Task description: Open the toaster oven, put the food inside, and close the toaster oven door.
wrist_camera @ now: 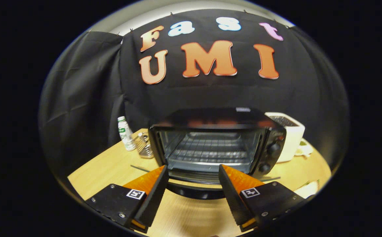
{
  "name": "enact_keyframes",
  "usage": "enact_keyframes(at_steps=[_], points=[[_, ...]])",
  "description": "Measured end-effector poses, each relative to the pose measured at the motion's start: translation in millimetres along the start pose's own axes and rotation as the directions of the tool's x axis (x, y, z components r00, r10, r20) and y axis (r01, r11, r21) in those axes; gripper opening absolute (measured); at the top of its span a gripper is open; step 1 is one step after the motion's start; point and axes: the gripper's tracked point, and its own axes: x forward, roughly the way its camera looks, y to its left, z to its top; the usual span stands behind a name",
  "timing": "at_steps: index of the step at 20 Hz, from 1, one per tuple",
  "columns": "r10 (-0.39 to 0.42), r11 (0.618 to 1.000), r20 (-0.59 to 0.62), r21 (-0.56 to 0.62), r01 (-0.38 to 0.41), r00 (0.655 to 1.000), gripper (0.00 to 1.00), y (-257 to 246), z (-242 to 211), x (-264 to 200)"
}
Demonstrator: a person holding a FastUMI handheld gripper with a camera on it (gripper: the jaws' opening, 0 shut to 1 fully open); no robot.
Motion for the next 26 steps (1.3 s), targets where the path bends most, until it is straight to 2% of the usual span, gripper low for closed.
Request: enact_keyframes(at_steps=[2,9,13,16,20,23,26], points=[[0.012,1.000,-0.060,0.004,-0.012,0.998,0.91,-3,-35,-2],[0.000,1.000,-0.107,-0.020,-0.002,0.994,0.91,-6,-69,1],[-0.023,1.000,-0.173,-0.019,0.020,0.985,0.91,-15,-93,12],[-0.040,0.998,-0.142,-0.060,0.031,0.989,0.90,-20,-88,11],[0.002,1.000,-0.176,-0.028,-0.008,0.984,0.90,-25,-81,-13],[0.017,0.998,-0.108,-0.058,-0.023,0.994,0.91,-42,-43,-49],[0.040,0.999,-0.077,-0.018,-0.042,0.996,0.97,-67,-8,-85]])
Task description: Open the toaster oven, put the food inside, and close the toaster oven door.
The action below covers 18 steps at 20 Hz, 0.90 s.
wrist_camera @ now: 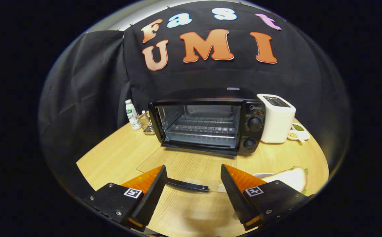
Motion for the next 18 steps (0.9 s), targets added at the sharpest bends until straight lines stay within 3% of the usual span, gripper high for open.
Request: enact_keyframes(at_steps=[4,8,18], points=[[-0.073,0.997,0.015,0.031,0.072,0.997,0.98,-57,31,-41],[-0.116,0.989,-0.033,0.087,0.119,0.993,0.97,-104,34,-69],[-0.066,0.937,-0.239,0.320,0.143,0.969,0.95,-162,-38,-53]])
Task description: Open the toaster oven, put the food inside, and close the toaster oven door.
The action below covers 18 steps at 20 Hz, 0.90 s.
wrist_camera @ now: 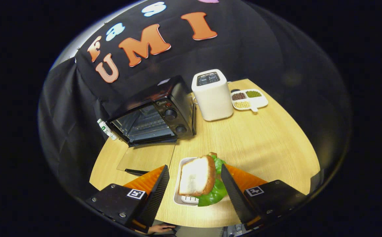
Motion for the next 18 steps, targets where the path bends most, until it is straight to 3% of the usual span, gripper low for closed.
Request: enact_keyframes(at_steps=[7,9,11,12,14,17,18], points=[[0.094,0.979,-0.103,0.192,-0.073,0.990,0.95,-13,-26,26],[0.119,0.967,-0.106,0.236,-0.092,0.987,0.87,-14,-30,30],[0.132,0.959,-0.128,0.269,-0.093,0.983,0.71,-14,-36,32],[0.148,0.951,-0.127,0.290,-0.106,0.981,0.59,-10,-35,31],[0.152,0.942,-0.128,0.320,-0.105,0.980,0.46,-11,-34,29],[0.145,0.916,-0.119,0.392,-0.088,0.982,0.39,-12,-28,28],[0.121,0.923,-0.101,0.377,-0.075,0.988,0.36,-13,-24,27]])
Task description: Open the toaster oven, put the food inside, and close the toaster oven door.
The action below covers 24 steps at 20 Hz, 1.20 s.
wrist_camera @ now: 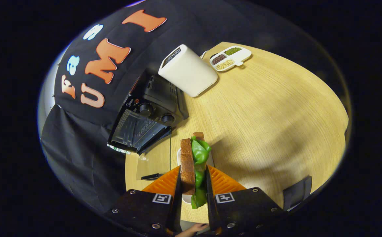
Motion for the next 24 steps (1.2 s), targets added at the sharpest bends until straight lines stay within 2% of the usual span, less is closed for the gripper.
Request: enact_keyframes(at_steps=[2,6,10,16,24], points=[[-0.016,0.999,0.052,-0.037,0.018,0.998,0.32,7,8,-9],[0.069,0.997,0.121,-0.045,-0.064,0.990,0.32,53,21,-30],[0.135,0.990,0.178,-0.070,-0.124,0.975,0.32,98,25,-30],[0.228,0.973,0.186,-0.062,-0.221,0.956,0.31,159,15,-2],[0.269,0.961,0.240,-0.009,-0.275,0.933,0.32,209,12,54]])
